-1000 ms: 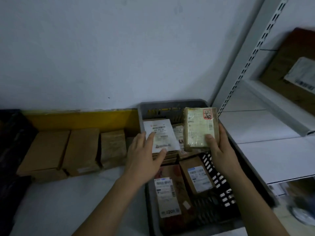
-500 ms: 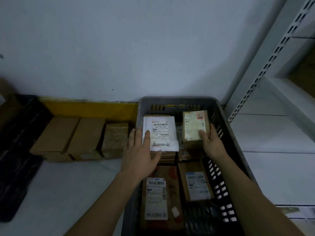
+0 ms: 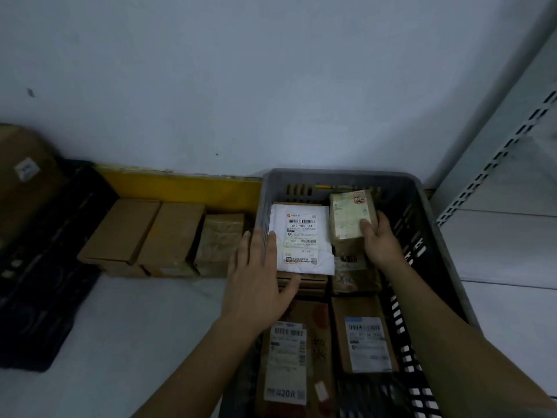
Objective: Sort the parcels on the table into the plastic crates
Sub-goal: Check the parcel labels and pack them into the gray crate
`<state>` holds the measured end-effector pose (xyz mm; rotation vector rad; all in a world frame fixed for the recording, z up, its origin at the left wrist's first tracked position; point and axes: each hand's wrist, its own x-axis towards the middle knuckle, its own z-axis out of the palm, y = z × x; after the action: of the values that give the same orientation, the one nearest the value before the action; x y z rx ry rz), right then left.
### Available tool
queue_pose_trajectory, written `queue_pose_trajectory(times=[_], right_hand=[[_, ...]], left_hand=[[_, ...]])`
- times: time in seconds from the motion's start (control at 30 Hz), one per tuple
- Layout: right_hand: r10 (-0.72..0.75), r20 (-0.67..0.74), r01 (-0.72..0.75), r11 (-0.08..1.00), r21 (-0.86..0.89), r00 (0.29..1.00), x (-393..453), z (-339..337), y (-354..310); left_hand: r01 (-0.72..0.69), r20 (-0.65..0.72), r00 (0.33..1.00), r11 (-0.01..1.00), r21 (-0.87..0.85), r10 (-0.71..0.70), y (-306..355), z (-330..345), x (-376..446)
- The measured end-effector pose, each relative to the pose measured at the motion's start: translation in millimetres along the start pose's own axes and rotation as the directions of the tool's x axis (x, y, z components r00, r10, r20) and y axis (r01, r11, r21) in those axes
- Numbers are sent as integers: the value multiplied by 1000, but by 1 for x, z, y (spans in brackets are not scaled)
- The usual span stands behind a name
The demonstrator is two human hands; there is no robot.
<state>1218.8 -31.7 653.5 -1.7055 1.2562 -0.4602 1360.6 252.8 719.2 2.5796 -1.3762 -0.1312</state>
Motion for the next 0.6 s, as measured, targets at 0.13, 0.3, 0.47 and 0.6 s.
queue_pose_trajectory(times=[0.13, 0.3, 0.47, 0.6], right_hand=[[16, 25, -16, 1000, -18, 1000, 6, -5, 14], [16, 74, -14, 1000, -24, 997, 5, -14, 25], [-41, 36, 48, 974, -222, 999, 11, -16, 27], [-220, 8, 185, 801, -570, 976, 1, -4, 20]], left_hand=[[-6, 2, 1000, 1000, 26, 6, 0, 1, 1], [-5, -7, 1000, 1000, 22, 6, 0, 4, 2], [-5, -12, 1000, 999, 37, 5, -1, 5, 2], [1, -26, 1000, 999, 42, 0, -2, 6, 3]])
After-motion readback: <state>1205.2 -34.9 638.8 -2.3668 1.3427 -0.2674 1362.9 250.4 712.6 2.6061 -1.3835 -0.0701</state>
